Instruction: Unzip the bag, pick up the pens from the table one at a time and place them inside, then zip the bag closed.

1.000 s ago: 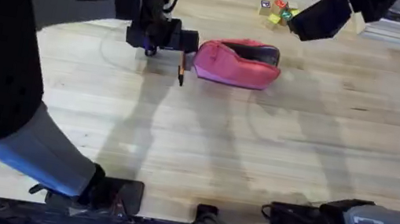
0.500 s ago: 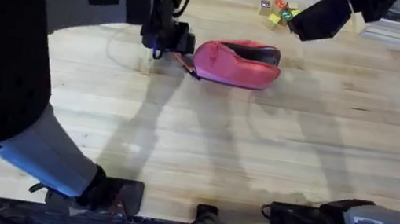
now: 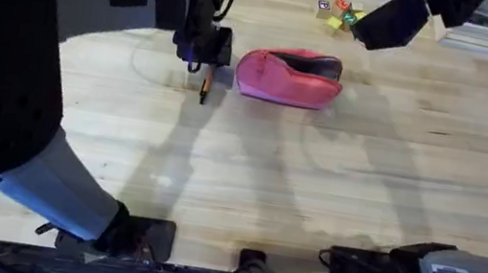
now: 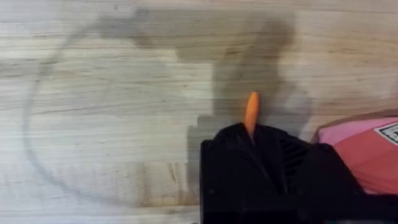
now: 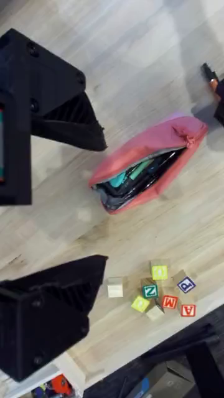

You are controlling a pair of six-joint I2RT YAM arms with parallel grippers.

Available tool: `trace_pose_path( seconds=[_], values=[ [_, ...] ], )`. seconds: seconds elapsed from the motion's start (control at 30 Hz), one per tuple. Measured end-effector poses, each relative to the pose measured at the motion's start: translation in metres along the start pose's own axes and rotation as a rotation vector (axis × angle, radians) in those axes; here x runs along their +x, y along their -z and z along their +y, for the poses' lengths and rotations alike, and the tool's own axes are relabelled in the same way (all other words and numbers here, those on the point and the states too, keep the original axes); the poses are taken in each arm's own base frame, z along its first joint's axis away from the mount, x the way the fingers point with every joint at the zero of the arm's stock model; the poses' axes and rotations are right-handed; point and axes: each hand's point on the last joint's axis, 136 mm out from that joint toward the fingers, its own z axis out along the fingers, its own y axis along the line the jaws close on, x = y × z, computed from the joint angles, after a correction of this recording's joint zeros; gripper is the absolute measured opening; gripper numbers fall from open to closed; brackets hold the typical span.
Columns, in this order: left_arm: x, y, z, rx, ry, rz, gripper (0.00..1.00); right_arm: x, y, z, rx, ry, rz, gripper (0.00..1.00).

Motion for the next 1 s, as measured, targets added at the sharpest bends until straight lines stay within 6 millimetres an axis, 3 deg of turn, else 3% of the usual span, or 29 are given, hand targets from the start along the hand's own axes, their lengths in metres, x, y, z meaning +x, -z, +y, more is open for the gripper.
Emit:
trace_pose_path(
  seconds=[0.7,0.87,0.9,1.0],
  values=[
    [-0.011,0.002,-0.003,0.004,0.002,-0.032,0.041,0.008,0.001,0.006,-0.024,-0.009,0.031,0.997],
    [-0.038,0.013,-0.01,0.02,0.004,-0.092,0.042,0.012,0.017,0.014,-0.023,-0.009,0.029,0.997],
    [-0.057,0.026,-0.016,0.04,-0.001,-0.146,0.042,0.008,0.034,0.017,0.006,0.002,-0.007,0.997],
    [-0.078,0.047,-0.029,0.095,-0.048,-0.228,0.042,0.006,0.05,0.02,0.031,0.012,-0.04,0.997]
  ],
)
